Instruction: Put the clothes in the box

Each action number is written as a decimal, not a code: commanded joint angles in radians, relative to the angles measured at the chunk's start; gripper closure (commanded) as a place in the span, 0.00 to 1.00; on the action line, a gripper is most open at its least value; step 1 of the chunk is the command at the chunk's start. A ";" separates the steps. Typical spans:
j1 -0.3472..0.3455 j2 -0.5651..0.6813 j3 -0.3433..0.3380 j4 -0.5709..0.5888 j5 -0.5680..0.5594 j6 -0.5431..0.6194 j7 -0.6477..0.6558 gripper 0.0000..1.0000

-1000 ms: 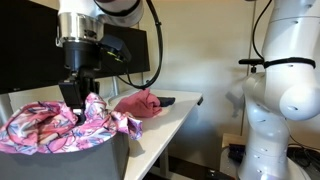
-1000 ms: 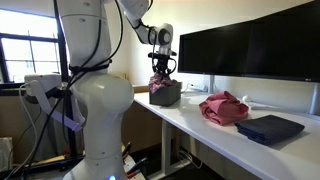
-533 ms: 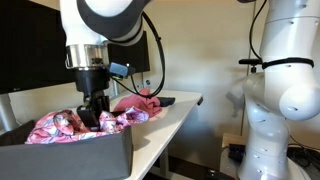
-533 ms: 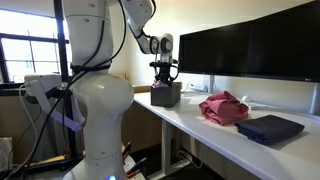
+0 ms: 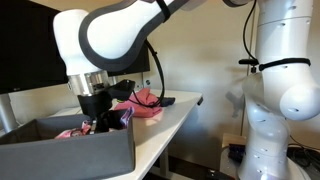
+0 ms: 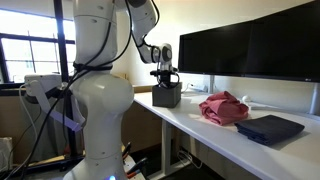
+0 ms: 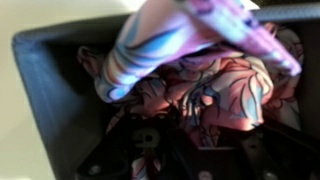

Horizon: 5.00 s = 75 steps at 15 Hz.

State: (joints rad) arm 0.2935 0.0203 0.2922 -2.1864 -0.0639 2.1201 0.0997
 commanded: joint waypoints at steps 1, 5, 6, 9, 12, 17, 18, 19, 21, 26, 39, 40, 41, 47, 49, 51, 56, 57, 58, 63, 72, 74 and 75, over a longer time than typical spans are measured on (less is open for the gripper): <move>0.004 0.020 0.000 -0.007 -0.055 0.016 0.051 0.90; -0.001 0.004 -0.005 0.035 -0.062 0.020 0.053 0.43; -0.002 -0.001 -0.006 0.045 -0.061 0.022 0.053 0.36; -0.004 -0.019 -0.010 0.078 -0.037 0.020 0.033 0.17; -0.005 -0.030 -0.011 0.101 -0.027 0.021 0.025 0.02; -0.018 -0.075 -0.028 0.119 0.016 0.055 0.012 0.00; -0.024 -0.090 -0.035 0.124 0.033 0.061 0.009 0.00; -0.030 -0.105 -0.044 0.127 0.047 0.070 0.008 0.00; -0.046 -0.138 -0.064 0.128 0.070 0.091 0.014 0.00; -0.113 -0.209 -0.125 0.108 0.057 0.145 0.056 0.00; -0.304 -0.276 -0.275 -0.019 -0.026 0.227 0.028 0.00; -0.314 -0.268 -0.287 -0.020 -0.028 0.229 0.019 0.00; -0.325 -0.259 -0.299 -0.023 -0.030 0.233 0.012 0.00; -0.357 -0.204 -0.355 -0.044 -0.030 0.273 -0.058 0.00; -0.366 -0.176 -0.365 -0.036 -0.036 0.289 -0.069 0.00; -0.373 -0.145 -0.377 -0.029 -0.047 0.298 -0.070 0.00; -0.391 -0.108 -0.408 -0.038 -0.040 0.279 -0.107 0.00; -0.394 -0.100 -0.412 -0.040 -0.039 0.277 -0.116 0.00; -0.395 -0.095 -0.418 -0.039 -0.032 0.268 -0.131 0.00; -0.383 -0.065 -0.417 -0.032 0.030 0.208 -0.220 0.00; -0.333 0.034 -0.346 0.058 0.106 0.151 -0.200 0.00; -0.328 0.060 -0.336 0.086 0.112 0.142 -0.191 0.00; -0.329 0.071 -0.334 0.099 0.116 0.135 -0.192 0.00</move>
State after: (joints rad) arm -0.0330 0.0509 -0.0503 -2.1380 0.0239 2.2865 -0.0808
